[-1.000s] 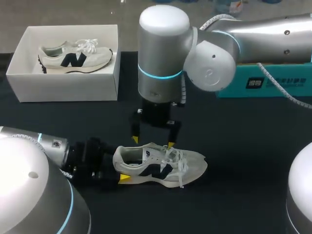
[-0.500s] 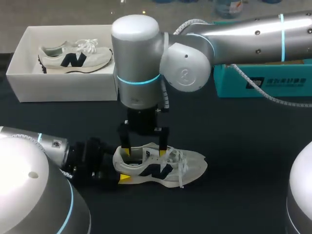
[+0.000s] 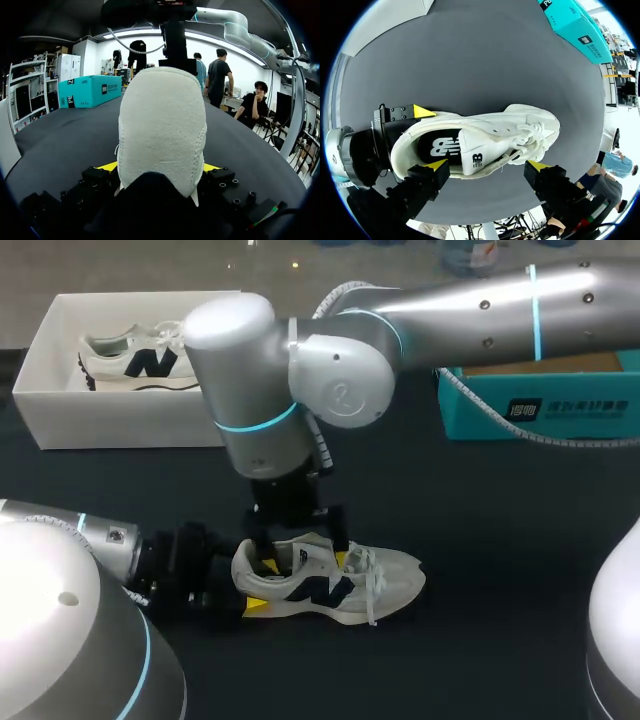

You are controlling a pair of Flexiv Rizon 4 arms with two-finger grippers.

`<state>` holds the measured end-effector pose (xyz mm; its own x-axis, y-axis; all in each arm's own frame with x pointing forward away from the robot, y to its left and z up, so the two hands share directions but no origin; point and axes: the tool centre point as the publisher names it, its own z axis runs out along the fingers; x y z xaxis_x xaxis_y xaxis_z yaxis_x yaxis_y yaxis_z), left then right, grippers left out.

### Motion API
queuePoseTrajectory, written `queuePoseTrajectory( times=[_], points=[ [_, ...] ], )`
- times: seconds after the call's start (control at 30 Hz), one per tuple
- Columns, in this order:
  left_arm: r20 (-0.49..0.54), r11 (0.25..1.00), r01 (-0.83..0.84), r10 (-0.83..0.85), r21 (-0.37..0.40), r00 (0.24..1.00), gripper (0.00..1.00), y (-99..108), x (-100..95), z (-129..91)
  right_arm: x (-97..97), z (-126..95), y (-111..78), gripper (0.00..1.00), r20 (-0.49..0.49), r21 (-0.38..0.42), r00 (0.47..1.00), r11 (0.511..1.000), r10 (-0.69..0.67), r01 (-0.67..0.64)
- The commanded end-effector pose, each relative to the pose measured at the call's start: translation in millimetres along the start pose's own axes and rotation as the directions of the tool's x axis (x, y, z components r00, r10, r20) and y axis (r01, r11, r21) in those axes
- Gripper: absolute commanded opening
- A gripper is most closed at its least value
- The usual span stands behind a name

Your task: Take the shoe out of the shoebox, open the shoe tongue, remove and reinsert the insole, then place the shoe into the shoebox

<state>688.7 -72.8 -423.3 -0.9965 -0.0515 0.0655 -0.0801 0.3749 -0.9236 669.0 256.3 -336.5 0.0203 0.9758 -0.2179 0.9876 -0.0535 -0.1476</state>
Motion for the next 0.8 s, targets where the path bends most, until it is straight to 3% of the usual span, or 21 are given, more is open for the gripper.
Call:
queuePoseTrajectory(
  times=[0.03, 0.43, 0.47, 0.5, 0.67, 0.7, 0.8],
  points=[
    [0.001, 1.000, 0.000, 0.000, -0.003, 1.000, 0.00, 0, 1.2, 1, -3.2, -3, -1.5, 1.00, 0.012, -0.173, 0.947, 0.934, 0.320, -0.313],
    [0.001, 1.000, 0.000, 0.000, -0.003, 1.000, 0.00, 0, 1.2, 1, -12.5, 7, 6.6, 1.00, 0.011, -0.179, 0.939, 0.924, 0.345, -0.337],
    [0.001, 1.000, 0.000, 0.000, -0.003, 1.000, 0.00, 0, 1.2, 1, -13.1, 7, 5.4, 0.86, 0.011, -0.178, 0.937, 0.923, 0.348, -0.340],
    [0.001, 1.000, 0.000, 0.000, -0.003, 1.000, 0.00, 0, 1.2, 1, -13.4, 8, 4.1, 0.58, 0.012, -0.175, 0.936, 0.923, 0.351, -0.344],
    [0.001, 1.000, 0.000, 0.000, -0.003, 1.000, 0.00, 0, 1.2, 1, -17.8, 5, -0.9, 0.06, 0.017, -0.171, 0.931, 0.919, 0.364, -0.356],
    [0.001, 1.000, 0.000, 0.000, -0.003, 1.000, 0.00, 0, 1.2, 1, -19.1, 5, -1.5, 0.00, 0.018, -0.171, 0.930, 0.918, 0.367, -0.359],
    [0.001, 1.000, 0.000, 0.000, -0.003, 1.000, 0.00, 0, 1.2, 1, -25.8, 5, -2.4, 0.00, 0.013, -0.163, 0.926, 0.914, 0.378, -0.371]
  ],
)
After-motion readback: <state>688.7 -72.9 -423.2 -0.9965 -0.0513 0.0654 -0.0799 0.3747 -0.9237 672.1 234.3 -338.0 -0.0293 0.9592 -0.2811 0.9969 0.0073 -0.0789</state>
